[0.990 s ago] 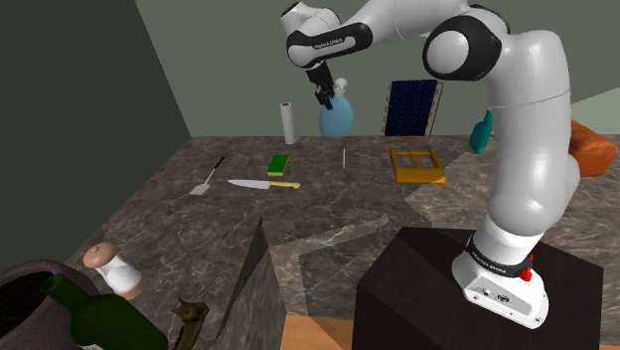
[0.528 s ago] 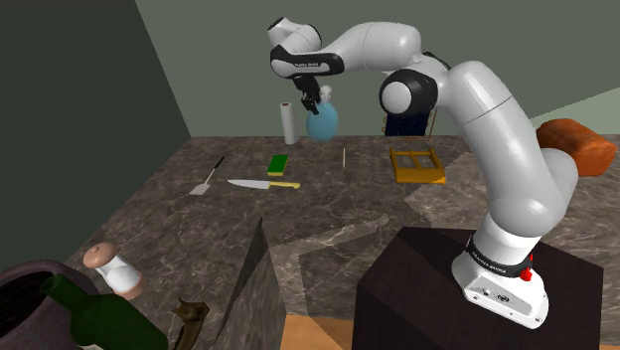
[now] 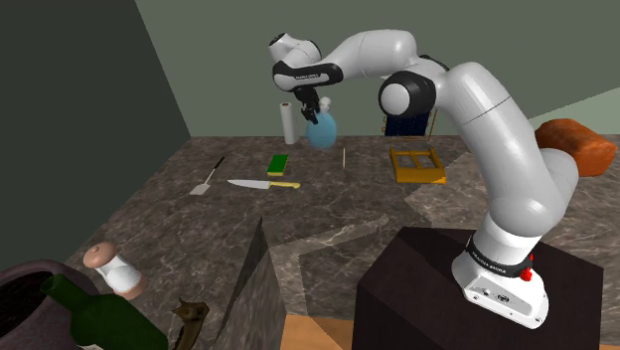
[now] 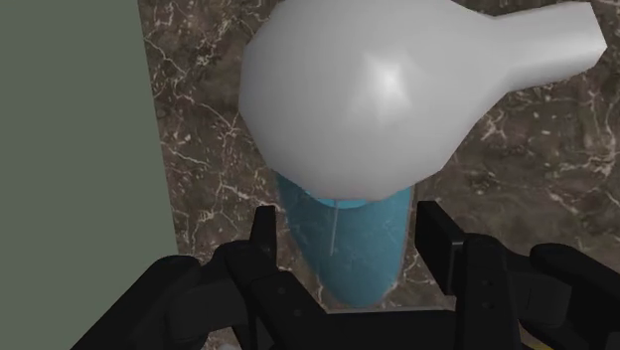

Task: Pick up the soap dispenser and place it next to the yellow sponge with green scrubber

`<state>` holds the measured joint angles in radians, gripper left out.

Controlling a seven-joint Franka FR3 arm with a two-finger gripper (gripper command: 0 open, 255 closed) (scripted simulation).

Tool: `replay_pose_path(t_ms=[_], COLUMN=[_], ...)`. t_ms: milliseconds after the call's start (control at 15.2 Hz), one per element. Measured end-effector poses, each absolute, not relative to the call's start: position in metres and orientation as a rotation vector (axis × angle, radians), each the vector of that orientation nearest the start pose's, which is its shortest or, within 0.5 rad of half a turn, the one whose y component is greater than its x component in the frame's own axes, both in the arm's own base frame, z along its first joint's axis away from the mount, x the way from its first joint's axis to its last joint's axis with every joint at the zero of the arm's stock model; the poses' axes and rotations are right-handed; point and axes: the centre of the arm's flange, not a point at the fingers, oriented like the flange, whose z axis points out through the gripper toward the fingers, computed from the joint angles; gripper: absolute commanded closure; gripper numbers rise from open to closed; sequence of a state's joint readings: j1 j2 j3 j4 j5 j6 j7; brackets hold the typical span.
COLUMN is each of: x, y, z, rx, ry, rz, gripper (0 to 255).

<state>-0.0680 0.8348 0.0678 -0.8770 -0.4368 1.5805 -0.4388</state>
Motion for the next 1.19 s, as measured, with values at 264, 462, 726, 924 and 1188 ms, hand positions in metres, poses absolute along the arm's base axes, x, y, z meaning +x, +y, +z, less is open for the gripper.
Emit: replay_pose_path(t_ms=[264,462,726,924,1188], x=[0.754,0.755,0.754,0.754,0.754], y=[-0.065,-0.066,-0.065,-0.065,-0.065], z=[0.38,0.365,0.361,0.361,0.362], rx=[-3.379,-3.379,-3.379,-3.379,-3.379], ry=[-0.778,-0.778,-0.778,-0.778,-0.778], rz=[0.372,0.372,0.372,0.372,0.371], gripper=[255,255,255,0,0])
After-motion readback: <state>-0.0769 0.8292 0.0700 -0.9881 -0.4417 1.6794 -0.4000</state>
